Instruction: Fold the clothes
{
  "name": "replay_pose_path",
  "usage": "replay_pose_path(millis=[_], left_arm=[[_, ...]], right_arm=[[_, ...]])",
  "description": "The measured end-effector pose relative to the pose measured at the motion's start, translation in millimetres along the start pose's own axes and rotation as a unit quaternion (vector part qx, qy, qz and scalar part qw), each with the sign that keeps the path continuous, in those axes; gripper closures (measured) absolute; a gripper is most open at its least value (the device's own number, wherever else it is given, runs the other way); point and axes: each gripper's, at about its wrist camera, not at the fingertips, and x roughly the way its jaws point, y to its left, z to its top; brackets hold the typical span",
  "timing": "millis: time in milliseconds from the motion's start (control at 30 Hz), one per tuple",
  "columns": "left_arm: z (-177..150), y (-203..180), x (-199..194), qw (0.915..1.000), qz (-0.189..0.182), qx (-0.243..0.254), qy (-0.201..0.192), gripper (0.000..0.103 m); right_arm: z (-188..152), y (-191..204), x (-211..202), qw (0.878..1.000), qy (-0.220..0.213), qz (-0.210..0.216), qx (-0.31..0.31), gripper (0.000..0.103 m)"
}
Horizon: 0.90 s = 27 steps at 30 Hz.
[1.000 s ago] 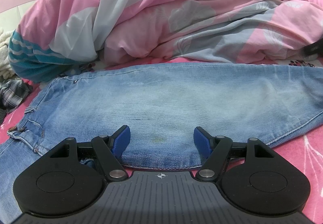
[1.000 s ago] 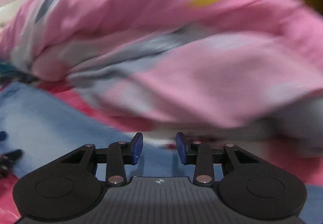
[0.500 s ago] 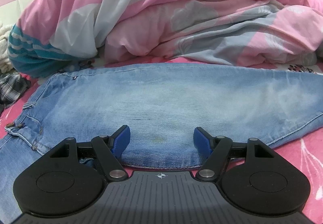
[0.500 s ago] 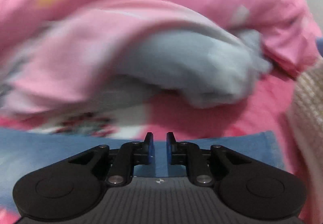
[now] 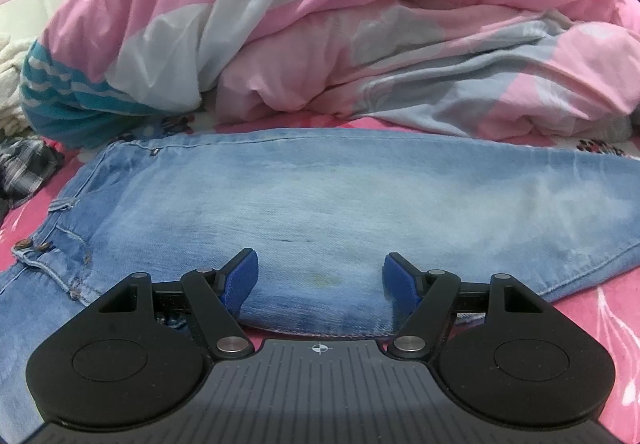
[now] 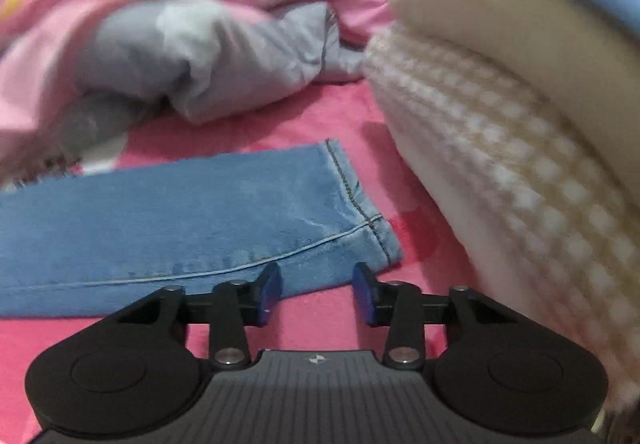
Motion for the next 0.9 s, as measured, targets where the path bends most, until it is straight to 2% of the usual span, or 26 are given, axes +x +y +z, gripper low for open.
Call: replay_pose_path(millis=[133, 200, 233, 267, 300, 433, 500, 633, 733, 833, 900], left_arm=[[0.3, 3.8, -0.8, 0.9999, 0.008, -0.003, -0.005, 0.033], [0.9, 5.4, 0.7, 0.9999, 0.009, -0.005, -0.005, 0.033], [1.6, 5.9, 1.6, 0.9999, 0.009, -0.006, -0.005, 0.033], [2.2, 6.2, 2.0, 0.9999, 0.009, -0.006, -0.004, 0.033], [2.6, 6.7, 2.0, 0.9999, 0.008, -0.007, -0.004, 0.033], [3.1, 8.5, 1.6, 0.9999, 0.006, -0.010, -0.005, 0.033], [3.2, 8.6, 0.8, 0.9999, 0.007, -0.011, -0.006, 0.033], [1.5, 7.8, 0.1, 0.9999, 0.009, -0.008, -0.008, 0.033], [1.8, 7.4, 1.0, 0.9999, 0.010, -0.006, -0.007, 0.033], [2.0, 6.0, 2.2, 0.9999, 0.014, -0.002, -0.006, 0.032], [2.2, 6.4, 2.7, 0.9999, 0.013, 0.000, -0.006, 0.032]], right_arm=[[-1.8, 19.5, -20.3, 0.997, -0.053, 0.045, -0.015, 0.065], [-3.9, 18.4, -7.0, 0.998, -0.032, 0.049, -0.013, 0.067], [-5.2, 15.9, 2.5, 0.999, -0.020, 0.045, -0.010, 0.068], [-8.5, 5.1, 20.2, 1.000, -0.004, 0.021, 0.000, 0.072], [-16.4, -7.8, 23.1, 1.000, -0.008, 0.012, 0.017, 0.072], [-36.6, -33.1, -4.4, 0.999, -0.010, -0.028, 0.045, 0.076], [-38.7, -35.1, -18.7, 0.998, -0.014, -0.030, 0.047, 0.079], [-22.6, -14.3, -32.2, 0.998, -0.056, 0.009, 0.038, 0.079], [-11.5, 8.2, -27.2, 0.997, -0.069, 0.043, 0.014, 0.079], [-15.0, 24.0, -7.9, 0.997, -0.055, 0.055, 0.003, 0.079], [-24.6, 19.5, 15.0, 0.999, -0.024, 0.041, 0.005, 0.081]])
